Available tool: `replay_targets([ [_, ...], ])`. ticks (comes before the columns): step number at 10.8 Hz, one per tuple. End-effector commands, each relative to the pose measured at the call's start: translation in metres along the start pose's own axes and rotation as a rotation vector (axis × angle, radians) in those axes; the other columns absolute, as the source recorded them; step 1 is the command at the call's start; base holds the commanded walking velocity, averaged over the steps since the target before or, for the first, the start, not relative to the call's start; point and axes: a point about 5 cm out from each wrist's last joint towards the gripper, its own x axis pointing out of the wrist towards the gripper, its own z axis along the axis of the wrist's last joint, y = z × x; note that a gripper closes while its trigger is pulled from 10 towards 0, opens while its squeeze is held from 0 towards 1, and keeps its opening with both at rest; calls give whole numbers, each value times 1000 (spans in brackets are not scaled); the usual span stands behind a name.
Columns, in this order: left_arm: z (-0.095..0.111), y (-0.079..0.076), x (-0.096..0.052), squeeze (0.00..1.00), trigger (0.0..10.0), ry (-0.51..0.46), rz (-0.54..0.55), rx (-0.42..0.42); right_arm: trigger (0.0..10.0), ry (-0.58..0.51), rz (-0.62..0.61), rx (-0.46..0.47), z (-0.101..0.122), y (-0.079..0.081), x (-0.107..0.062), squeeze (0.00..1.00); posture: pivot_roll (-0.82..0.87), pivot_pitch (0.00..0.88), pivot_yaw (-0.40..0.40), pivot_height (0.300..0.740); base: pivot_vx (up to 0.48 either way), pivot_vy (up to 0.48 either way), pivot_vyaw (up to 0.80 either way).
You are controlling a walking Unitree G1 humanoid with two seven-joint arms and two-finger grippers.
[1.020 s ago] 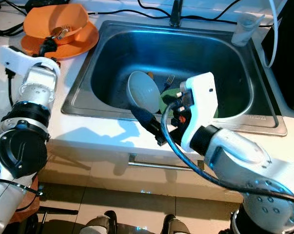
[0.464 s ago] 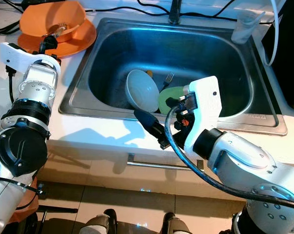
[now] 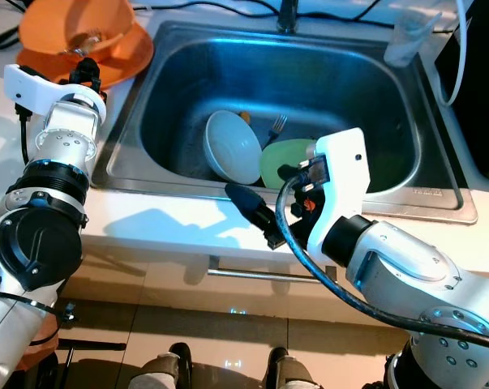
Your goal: Kitchen organization
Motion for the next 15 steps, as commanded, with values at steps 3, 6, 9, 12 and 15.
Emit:
replay_targets([
  [3,-68,54,-17,0,10000,286,219,-21,10000,-3,-5,-10,2,0,-4,0,-368,322,-61,740,0,0,0],
  [6,-73,52,-18,0,10000,294,215,-39,10000,-2,-6,-13,2,1,-5,0,-385,327,-62,740,0,0,0],
  [9,-88,40,-22,0,0,341,167,-54,10000,-1,-7,-8,0,3,-6,0,-388,327,-55,740,0,0,0],
  [12,-91,39,-23,0,0,348,162,-62,10000,0,-14,-9,0,3,-7,0,-395,329,-53,740,0,0,0],
  [15,-91,39,-23,0,0,347,159,-75,10000,2,-21,-9,0,2,-8,0,-406,328,-54,740,0,0,0],
])
